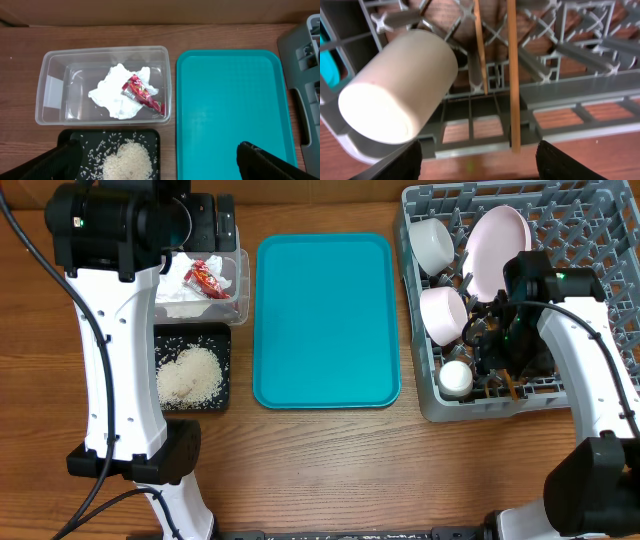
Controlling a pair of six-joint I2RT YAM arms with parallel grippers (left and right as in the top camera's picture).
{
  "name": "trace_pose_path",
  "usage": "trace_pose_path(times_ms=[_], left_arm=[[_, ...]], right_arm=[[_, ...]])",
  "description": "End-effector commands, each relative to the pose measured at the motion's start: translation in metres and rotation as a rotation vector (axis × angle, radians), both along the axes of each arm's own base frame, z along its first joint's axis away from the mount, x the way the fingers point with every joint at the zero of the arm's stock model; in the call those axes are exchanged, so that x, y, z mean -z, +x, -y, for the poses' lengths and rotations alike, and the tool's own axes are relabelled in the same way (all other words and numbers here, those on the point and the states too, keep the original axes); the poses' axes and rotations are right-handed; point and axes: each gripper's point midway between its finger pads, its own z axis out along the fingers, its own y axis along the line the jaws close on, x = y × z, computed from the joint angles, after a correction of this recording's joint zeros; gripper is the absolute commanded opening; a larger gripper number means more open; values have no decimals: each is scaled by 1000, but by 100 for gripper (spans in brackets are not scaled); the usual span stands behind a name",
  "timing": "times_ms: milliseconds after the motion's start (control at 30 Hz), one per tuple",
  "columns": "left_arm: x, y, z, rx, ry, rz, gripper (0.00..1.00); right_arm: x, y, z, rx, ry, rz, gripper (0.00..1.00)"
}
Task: Sort waste into correct bins and load items into the dishwasher
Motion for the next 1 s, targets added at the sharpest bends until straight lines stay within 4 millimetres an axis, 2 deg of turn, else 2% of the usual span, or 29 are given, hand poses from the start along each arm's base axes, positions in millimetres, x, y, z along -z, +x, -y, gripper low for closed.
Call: trace_pose_path(times_ms=[0,100,133,200,367,433,533,667,800,967], left_arm=[[-5,-4,1,4,4,11,100],[-5,-4,1,4,4,11,100],[-5,-4,1,4,4,11,100],[-5,-4,1,4,4,11,100],[-5,-4,1,4,4,11,100],[-5,-4,1,4,4,11,100],[-5,-4,2,5,4,11,100],[-5,-4,2,5,4,11,100],[-5,-4,2,5,4,11,100],[-5,-4,1,4,4,11,100]], right_arm=[[-28,18,-7,16,43,93,75],[-69,36,-25,-15,116,208,75],[-86,42,-34,-28,151,257,78],[-119,50,-52,-58,222,346,100],[-213,57,-103,-107,474,586,100],[-241,56,-124,-98,603,642,100],[-246,43,-119,-121,559,637,100],[-246,36,-123,-119,592,608,100],[-249,26,-111,-96,545,622,100],[-283,-8,-78,-69,375,801,100]])
